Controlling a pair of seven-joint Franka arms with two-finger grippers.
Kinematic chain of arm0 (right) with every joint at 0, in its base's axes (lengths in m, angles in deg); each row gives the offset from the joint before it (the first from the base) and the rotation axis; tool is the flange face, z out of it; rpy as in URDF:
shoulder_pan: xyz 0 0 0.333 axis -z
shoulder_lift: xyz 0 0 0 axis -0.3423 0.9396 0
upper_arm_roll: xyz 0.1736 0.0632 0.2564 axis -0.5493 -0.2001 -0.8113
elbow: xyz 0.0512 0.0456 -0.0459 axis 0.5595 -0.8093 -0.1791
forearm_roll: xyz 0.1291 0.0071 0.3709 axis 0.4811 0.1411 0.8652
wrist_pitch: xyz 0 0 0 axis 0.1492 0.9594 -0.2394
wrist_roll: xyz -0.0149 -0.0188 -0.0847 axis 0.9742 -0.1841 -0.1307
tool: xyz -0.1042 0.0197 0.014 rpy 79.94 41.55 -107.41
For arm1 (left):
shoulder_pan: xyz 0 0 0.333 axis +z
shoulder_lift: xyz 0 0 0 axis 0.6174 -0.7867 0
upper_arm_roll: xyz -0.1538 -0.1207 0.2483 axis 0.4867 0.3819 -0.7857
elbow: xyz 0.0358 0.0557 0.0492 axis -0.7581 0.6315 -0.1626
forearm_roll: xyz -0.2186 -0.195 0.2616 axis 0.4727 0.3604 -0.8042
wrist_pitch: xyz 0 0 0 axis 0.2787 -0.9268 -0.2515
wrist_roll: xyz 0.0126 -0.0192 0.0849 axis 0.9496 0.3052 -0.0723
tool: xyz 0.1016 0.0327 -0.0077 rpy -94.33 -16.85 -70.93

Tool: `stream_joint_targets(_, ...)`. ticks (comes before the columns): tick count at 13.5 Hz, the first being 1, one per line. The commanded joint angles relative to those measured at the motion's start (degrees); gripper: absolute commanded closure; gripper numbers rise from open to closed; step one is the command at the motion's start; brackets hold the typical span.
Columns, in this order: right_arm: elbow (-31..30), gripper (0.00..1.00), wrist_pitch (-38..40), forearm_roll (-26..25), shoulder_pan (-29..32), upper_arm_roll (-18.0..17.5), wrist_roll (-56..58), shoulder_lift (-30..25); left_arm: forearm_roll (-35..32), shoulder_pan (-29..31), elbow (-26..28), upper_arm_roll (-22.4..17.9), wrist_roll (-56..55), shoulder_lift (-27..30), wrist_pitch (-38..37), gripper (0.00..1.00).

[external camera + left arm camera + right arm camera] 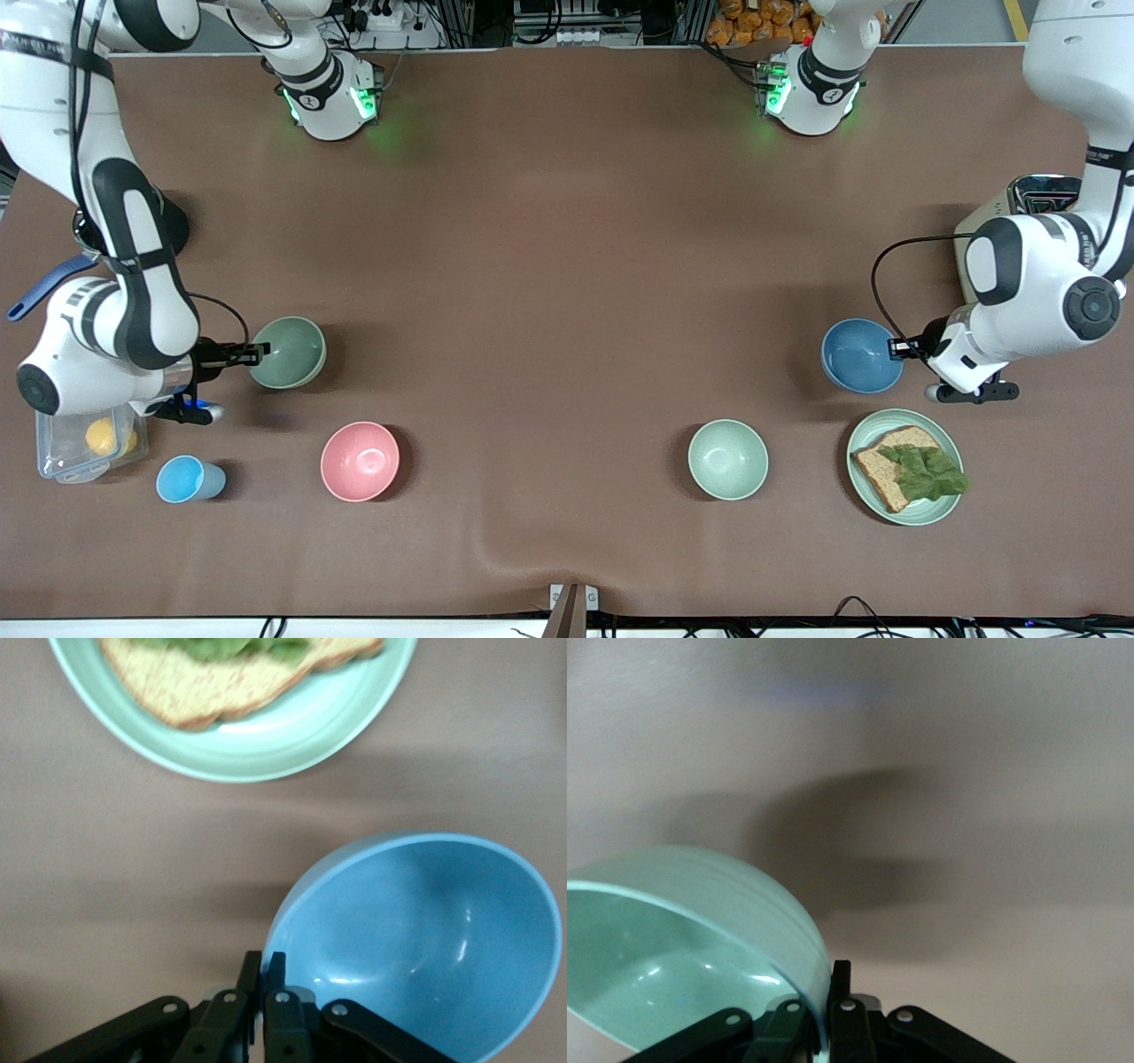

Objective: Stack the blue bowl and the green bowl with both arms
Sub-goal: 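Carry the green bowl and the blue bowl toward each other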

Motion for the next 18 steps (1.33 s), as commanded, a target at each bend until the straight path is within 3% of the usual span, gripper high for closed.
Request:
stream_joint_targets(1, -1.16, 1.00, 4.38, 2.97, -2.92, -1.30, -9.14, -5.02, 3.00, -0.50, -8.34, 1.53, -1.02, 0.05, -9.17, 1.00)
stream_joint_targets(3, -1.16, 1.00, 7.73, 9.11, -5.20, -1.74, -12.24, -7.31, 5.02, -2.42, -13.19, 1.53, -3.65, -0.92, -14.72, 1.00)
stream_joint_targets(5, -1.16, 1.00, 8.88, 14.56, -8.10, -1.74, -13.74, -8.72, 5.12, -4.97, -14.70, 1.53, -6.72, -0.92, -15.27, 1.00)
stream_joint_targets(8, 1.02, 1.00, 8.10, 20.03, -15.38, -1.74, -27.14, -9.34, 4.25, -10.32, -15.67, 1.53, -14.79, -0.40, -15.54, 1.00)
stream_joint_targets(10, 3.75, 1.00, 5.04, 20.56, -22.05, -1.74, -37.95, -9.17, 4.33, -13.85, -15.75, 1.44, -18.15, -0.05, -16.59, 1.00)
stream_joint_targets(13, 4.37, 1.00, -5.84, 19.78, -31.90, -1.57, -51.06, -8.29, 4.06, -17.62, -15.84, 1.44, -23.17, 0.31, -16.59, 1.00)
stream_joint_targets(18, 4.20, 1.00, -18.78, 19.69, -39.48, -1.57, -58.20, -3.20, 3.10, -20.18, -17.25, 1.53, -26.94, 0.31, -16.59, 1.00)
